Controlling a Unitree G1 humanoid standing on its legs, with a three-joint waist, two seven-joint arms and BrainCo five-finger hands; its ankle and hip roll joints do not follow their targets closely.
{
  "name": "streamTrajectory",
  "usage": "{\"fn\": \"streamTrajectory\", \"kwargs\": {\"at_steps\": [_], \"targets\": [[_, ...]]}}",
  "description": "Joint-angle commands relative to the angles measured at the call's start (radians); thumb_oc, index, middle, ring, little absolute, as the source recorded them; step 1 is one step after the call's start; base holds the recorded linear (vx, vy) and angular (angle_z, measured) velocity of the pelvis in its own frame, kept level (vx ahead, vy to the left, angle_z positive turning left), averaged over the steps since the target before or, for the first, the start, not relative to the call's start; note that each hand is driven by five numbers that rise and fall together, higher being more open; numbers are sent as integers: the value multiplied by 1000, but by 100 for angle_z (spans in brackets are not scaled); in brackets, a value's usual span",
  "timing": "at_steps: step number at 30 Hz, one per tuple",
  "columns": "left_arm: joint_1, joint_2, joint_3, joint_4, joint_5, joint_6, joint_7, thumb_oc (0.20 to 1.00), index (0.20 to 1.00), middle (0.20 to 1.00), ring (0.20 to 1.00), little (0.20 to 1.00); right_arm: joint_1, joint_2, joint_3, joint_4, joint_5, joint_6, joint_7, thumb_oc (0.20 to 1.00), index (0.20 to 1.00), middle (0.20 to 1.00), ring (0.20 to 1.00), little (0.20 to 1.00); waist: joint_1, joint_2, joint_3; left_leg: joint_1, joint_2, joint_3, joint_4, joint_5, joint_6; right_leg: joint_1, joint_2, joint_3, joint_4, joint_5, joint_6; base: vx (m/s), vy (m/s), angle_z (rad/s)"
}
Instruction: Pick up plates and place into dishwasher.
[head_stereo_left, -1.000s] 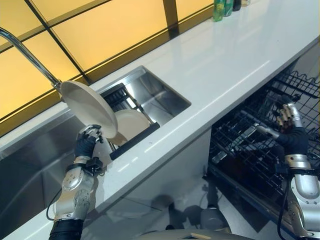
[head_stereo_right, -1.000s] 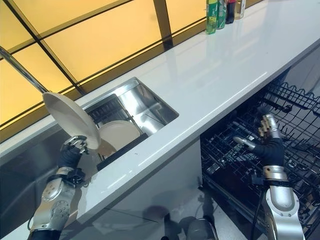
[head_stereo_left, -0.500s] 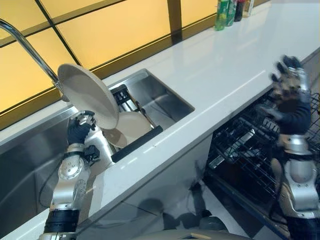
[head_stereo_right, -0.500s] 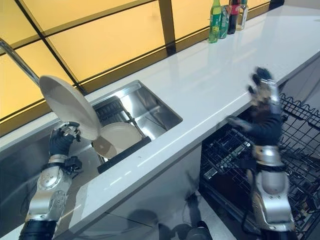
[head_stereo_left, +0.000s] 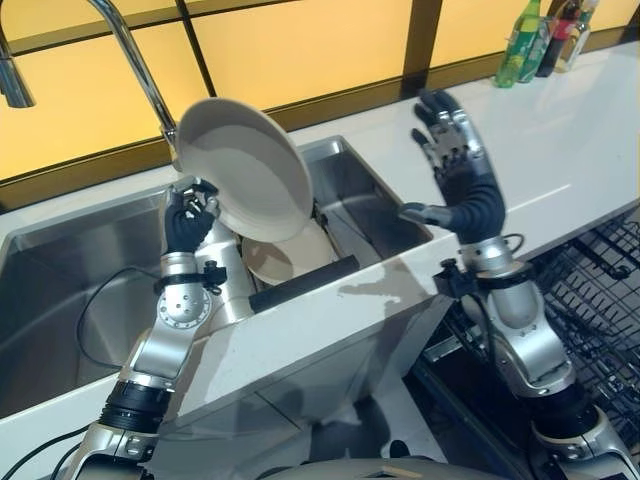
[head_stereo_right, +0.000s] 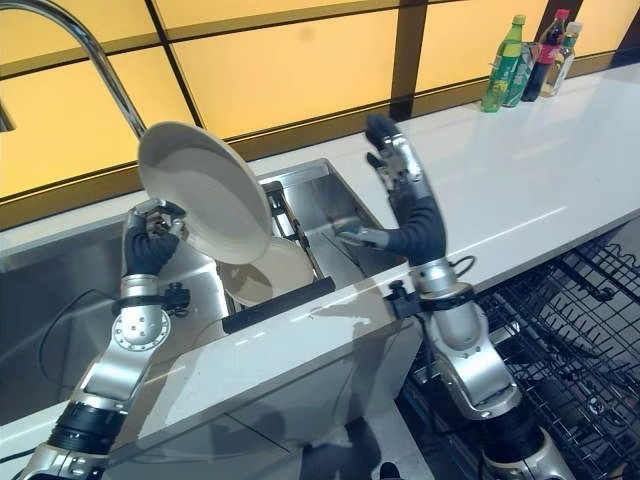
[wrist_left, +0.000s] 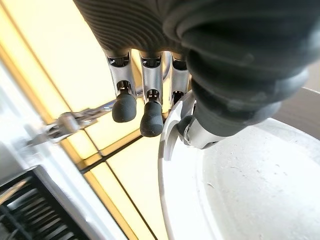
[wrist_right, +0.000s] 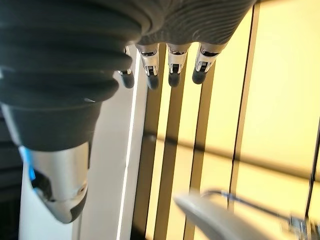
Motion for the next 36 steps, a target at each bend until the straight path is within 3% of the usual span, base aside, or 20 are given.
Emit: {"fn": "streamTrajectory", "kwargs": {"at_steps": [1,6,19,26,31,32,33,34,36], "targets": [[-135,61,-48,-70,149,-22,95,200,200,200,200,200,-82,24,20,-38,30,-12,-68,1000,1000,1000,1000,1000,14,-46,-62,-82,-45,-22,66,-53,20,-29,-5,-8,66,-71,34,-41,-37,4],[-135,44,-86,-115,230,-16,149,200,200,200,200,200,-113,41,78,-53,54,8,-113,1000,1000,1000,1000,1000,28,-54,-68,-83,-50,-40,56,-53,25,-32,-2,-9,63,-70,34,-39,-26,7],[-139,26,-181,-139,403,-49,226,200,200,200,200,200,-176,45,191,-19,211,147,-134,1000,1000,1000,1000,1000,52,-73,-76,-81,-54,-61,32,-47,28,-31,-2,-20,54,-66,37,-12,-2,1],[-147,36,-192,-138,419,-51,250,200,200,200,200,200,-196,39,239,-12,258,250,-83,1000,1000,1000,1000,1000,57,-83,-80,-81,-54,-70,25,-42,27,-32,-3,-24,54,-64,38,-7,2,4],[-159,35,-193,-133,423,-58,238,200,200,200,200,200,-219,41,296,61,275,418,-22,1000,1000,1000,1000,1000,67,-90,-87,-82,-53,-74,24,-38,26,-31,-4,-32,54,-65,36,0,0,2],[-160,36,-193,-132,421,-59,238,200,200,200,200,200,-219,37,302,67,278,424,-17,859,859,859,859,859,68,-91,-87,-82,-53,-75,23,-38,26,-30,-4,-32,55,-65,35,0,0,0],[-161,39,-191,-129,416,-65,238,200,200,200,200,200,-217,30,309,74,287,426,-12,617,617,617,617,617,69,-93,-87,-80,-52,-77,23,-37,25,-29,-3,-34,56,-65,34,0,0,0],[-162,42,-191,-124,409,-70,236,200,200,200,200,200,-216,23,312,85,286,411,1,200,200,200,200,200,70,-96,-87,-79,-52,-80,22,-37,25,-28,-3,-35,57,-65,34,2,-13,3],[-165,47,-191,-119,404,-76,233,200,200,200,200,200,-219,18,312,90,279,404,13,200,200,200,200,200,72,-99,-88,-80,-54,-86,25,-36,25,-27,-3,-36,59,-64,34,1,-12,7]]}}
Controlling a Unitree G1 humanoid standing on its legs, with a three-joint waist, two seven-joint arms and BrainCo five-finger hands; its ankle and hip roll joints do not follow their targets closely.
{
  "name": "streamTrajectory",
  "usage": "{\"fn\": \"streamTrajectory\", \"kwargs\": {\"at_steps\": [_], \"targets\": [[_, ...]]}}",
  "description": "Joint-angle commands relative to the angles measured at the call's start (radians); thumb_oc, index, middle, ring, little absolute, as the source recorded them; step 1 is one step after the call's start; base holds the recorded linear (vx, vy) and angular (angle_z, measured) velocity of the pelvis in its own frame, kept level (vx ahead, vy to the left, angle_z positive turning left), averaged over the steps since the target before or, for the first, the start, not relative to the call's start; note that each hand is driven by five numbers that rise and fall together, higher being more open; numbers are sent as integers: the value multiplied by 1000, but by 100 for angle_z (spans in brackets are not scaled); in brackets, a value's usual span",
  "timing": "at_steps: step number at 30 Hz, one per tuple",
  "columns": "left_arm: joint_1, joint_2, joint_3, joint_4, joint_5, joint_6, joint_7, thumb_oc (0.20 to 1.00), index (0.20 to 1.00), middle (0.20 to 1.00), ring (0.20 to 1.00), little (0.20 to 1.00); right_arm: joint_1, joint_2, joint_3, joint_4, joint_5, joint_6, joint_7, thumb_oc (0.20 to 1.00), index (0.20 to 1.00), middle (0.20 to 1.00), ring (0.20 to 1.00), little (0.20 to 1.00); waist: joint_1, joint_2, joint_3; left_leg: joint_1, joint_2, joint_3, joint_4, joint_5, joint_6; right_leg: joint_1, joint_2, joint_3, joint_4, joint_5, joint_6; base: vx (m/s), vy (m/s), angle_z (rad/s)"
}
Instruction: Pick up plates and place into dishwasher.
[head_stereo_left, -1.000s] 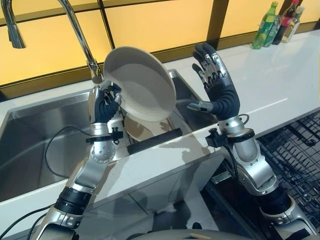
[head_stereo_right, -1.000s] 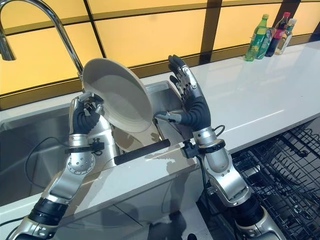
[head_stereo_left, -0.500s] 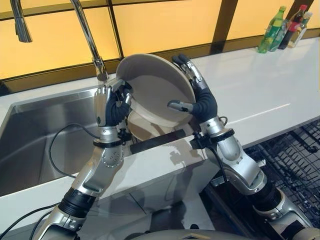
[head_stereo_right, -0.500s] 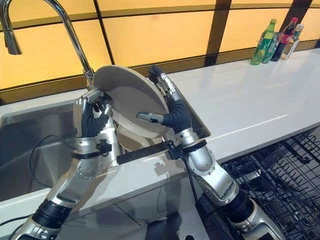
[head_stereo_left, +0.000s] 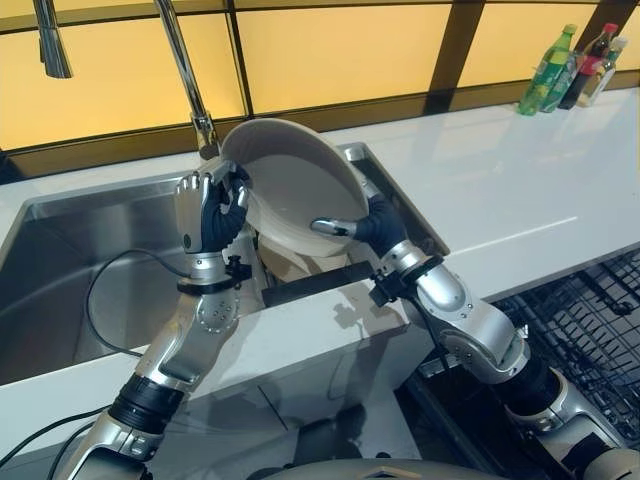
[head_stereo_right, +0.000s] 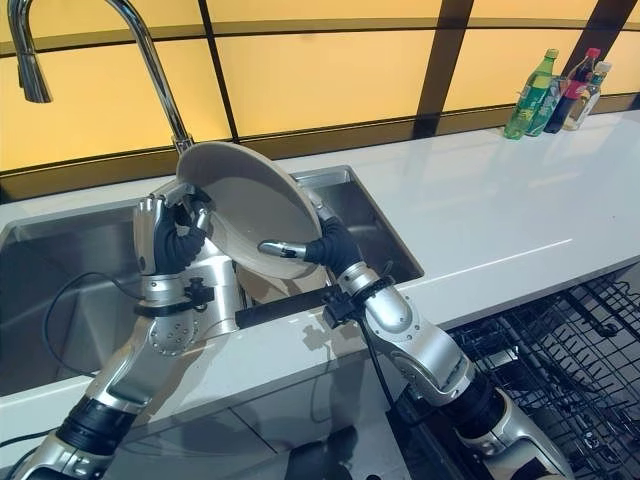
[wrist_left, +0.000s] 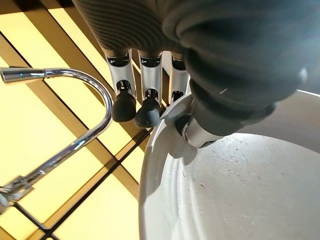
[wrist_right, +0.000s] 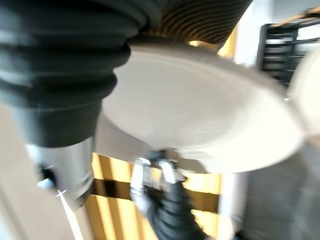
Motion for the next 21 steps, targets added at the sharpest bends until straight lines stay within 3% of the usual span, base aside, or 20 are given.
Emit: {"fn": "streamTrajectory", "kwargs": {"at_steps": [1,21], "targets": [[-147,-10,-71,-54,56,-102,15,200,200,200,200,200,-72,24,64,24,9,-3,48,200,200,200,200,200,38,-34,-58,-65,-56,-37,32,-44,30,-31,-3,9,60,-54,38,1,-5,6],[-146,-46,-76,-37,21,-105,-30,200,200,200,200,200,-94,76,17,9,-80,-21,3,200,200,200,200,200,33,-30,-52,-59,-53,-28,46,-57,37,-31,-1,14,77,-62,36,3,1,1]]}}
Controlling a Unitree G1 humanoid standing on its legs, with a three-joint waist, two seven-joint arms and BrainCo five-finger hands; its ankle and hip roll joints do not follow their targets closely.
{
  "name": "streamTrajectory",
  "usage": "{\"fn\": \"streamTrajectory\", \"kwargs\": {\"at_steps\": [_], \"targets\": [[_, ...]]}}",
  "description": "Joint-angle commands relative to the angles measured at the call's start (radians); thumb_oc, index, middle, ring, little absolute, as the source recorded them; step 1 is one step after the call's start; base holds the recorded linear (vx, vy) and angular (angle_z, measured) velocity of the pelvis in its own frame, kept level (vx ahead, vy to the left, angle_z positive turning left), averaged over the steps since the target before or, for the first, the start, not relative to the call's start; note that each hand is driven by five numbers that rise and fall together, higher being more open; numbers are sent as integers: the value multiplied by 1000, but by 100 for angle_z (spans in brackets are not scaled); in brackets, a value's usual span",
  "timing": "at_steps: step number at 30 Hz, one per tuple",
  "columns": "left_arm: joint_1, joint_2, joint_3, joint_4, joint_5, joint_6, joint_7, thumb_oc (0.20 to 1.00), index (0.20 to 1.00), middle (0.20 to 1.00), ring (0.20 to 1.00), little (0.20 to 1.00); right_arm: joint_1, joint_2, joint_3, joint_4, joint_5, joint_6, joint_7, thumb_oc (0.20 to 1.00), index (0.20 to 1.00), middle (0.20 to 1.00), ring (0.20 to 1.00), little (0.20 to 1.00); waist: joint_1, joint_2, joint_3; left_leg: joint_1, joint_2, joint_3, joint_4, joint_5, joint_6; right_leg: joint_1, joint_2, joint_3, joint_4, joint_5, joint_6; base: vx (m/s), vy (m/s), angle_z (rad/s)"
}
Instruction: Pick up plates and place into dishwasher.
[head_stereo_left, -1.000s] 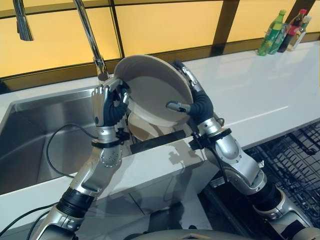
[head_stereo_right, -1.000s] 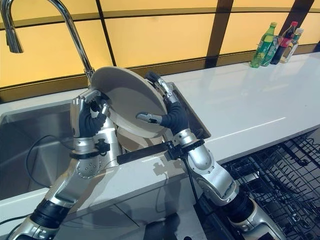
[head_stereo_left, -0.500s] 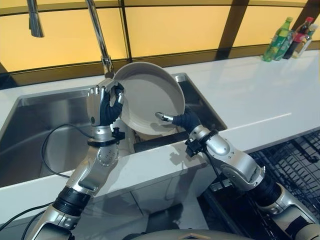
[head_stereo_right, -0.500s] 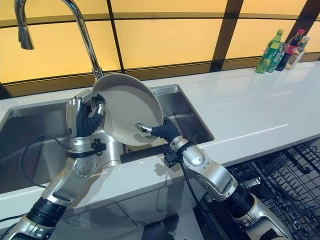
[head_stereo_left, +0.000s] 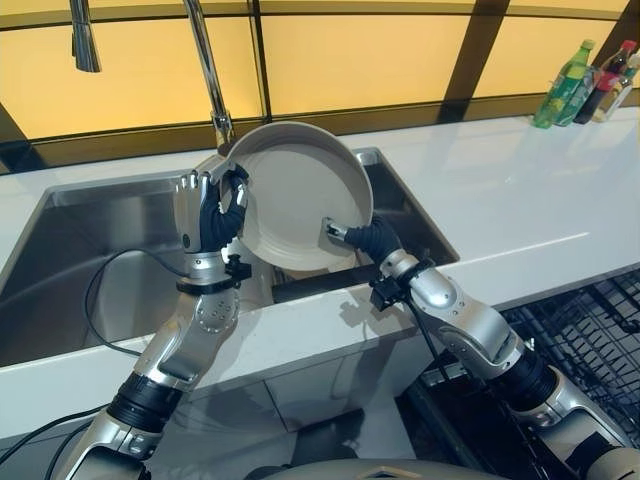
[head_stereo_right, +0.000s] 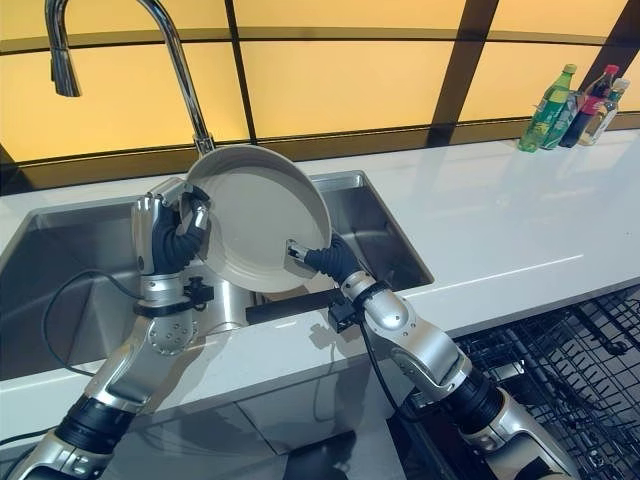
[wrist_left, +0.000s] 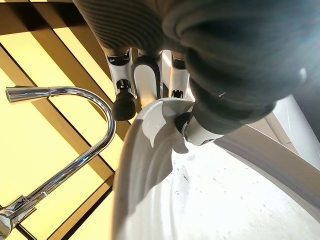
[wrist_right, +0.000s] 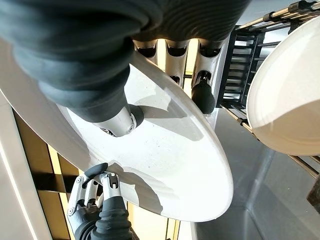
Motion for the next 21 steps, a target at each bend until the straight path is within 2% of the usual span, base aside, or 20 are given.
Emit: {"fn": "streamTrajectory", "kwargs": {"at_steps": [1,3,6,9,15,21], "targets": [[-139,-27,-76,-31,11,-71,-48,322,322,322,322,322,-94,63,11,-72,-60,-56,-2,200,200,200,200,200,6,-20,-45,-56,-51,-12,45,-62,38,-33,-1,18,77,-62,37,0,0,0],[-132,-32,-79,-21,-38,-47,-69,1000,1000,1000,1000,1000,-92,54,-10,-78,-88,-71,-27,200,200,200,200,200,1,-17,-44,-52,-50,-5,44,-63,39,-32,-1,20,77,-61,37,0,0,0],[-117,-31,-41,3,-78,-26,-16,1000,1000,1000,1000,1000,-79,25,-83,-93,-117,-81,-44,200,200,200,200,200,-9,-14,-47,-50,-47,7,45,-66,38,-37,0,26,81,-61,39,0,0,0],[-89,-6,69,11,-130,-18,37,1000,1000,1000,1000,1000,-32,-13,-190,-105,-164,-83,-50,200,200,200,200,200,-20,-12,-56,-50,-45,18,50,-72,42,-43,1,36,87,-63,38,-1,4,-3],[-50,52,256,24,-187,19,75,1000,1000,1000,1000,1000,76,-93,-377,-113,-232,-102,-36,200,200,200,200,200,-57,-7,-65,-49,-44,40,66,-82,46,-55,2,56,106,-66,36,6,11,-5],[-26,84,343,68,-203,14,91,1000,1000,1000,1000,1000,179,-145,-512,-83,-290,-141,-58,200,200,200,200,200,-101,2,-64,-40,-42,79,81,-96,49,-65,0,89,117,-62,40,14,49,-13]]}}
